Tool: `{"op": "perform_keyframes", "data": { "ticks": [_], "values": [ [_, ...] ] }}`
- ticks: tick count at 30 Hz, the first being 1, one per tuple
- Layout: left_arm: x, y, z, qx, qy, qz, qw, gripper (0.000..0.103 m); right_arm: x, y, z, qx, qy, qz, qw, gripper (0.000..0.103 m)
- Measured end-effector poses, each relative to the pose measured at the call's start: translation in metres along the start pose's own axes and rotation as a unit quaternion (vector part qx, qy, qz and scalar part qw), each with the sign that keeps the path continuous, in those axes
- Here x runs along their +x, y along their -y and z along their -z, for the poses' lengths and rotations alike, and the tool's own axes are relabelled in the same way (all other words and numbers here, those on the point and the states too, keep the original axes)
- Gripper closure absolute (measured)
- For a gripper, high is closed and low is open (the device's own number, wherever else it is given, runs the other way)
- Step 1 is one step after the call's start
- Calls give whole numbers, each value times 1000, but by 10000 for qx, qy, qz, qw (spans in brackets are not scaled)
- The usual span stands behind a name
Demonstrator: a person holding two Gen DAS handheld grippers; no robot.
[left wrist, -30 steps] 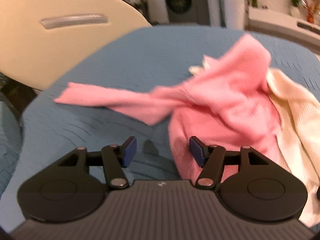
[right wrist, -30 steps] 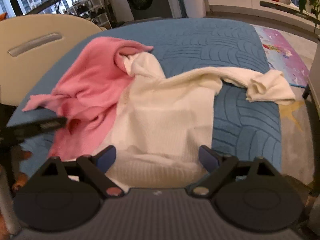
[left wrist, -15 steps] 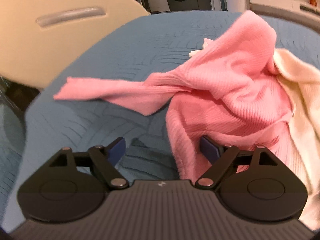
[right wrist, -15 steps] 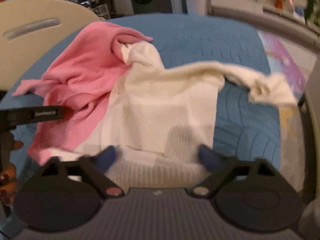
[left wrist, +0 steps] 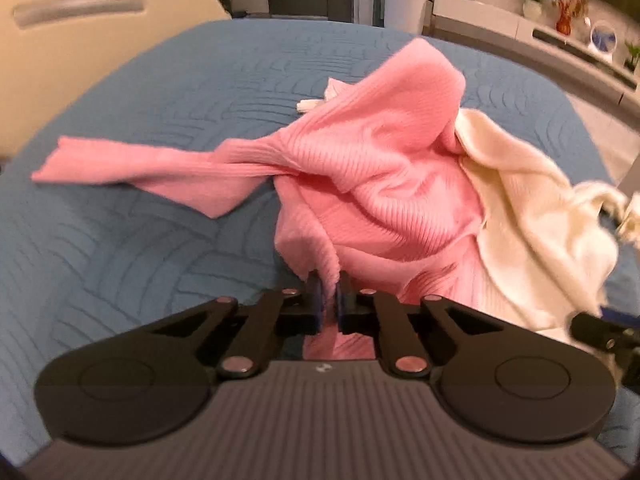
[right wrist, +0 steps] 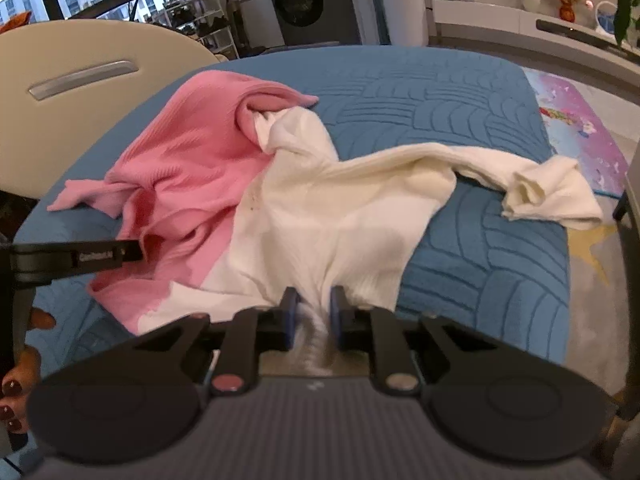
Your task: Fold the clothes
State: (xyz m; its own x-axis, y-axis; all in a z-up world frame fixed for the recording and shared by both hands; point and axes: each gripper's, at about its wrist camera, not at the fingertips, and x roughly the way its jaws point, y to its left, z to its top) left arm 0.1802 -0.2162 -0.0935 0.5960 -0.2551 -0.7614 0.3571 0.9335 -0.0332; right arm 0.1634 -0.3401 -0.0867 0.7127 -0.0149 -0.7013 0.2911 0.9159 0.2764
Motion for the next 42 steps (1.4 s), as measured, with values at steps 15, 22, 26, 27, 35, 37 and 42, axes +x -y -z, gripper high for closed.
{"op": "perform_keyframes", "data": {
  "ticks": [15,22,26,27,35,37,42],
  "values": [
    [-45,-25,17,-417,124,-99,9990,93,-28,-27,26,-450,-71,-724,9963,97],
    [-96,-34,26,-416,497,-238,9976,94,-44,-40,34,-639,159,-642,9958,44],
    [-106,-39,30,-528,623,-217,9964,93,-49,-26,28,-484,322,-317,9978,23],
    [-102,-40,29,-592,613,-188,9962,93,-50,-22,26,-418,362,-274,9981,22],
    [-46,-27,23,-467,180,-395,9980,80,-31,13,19,338,-41,-111,9994,16],
    [-34,-25,21,-457,166,-417,9979,80,-22,18,19,511,-189,-42,9985,15],
    [-5,-22,10,-636,44,-107,9979,64,-4,14,16,556,-305,41,9980,7]
  ]
}}
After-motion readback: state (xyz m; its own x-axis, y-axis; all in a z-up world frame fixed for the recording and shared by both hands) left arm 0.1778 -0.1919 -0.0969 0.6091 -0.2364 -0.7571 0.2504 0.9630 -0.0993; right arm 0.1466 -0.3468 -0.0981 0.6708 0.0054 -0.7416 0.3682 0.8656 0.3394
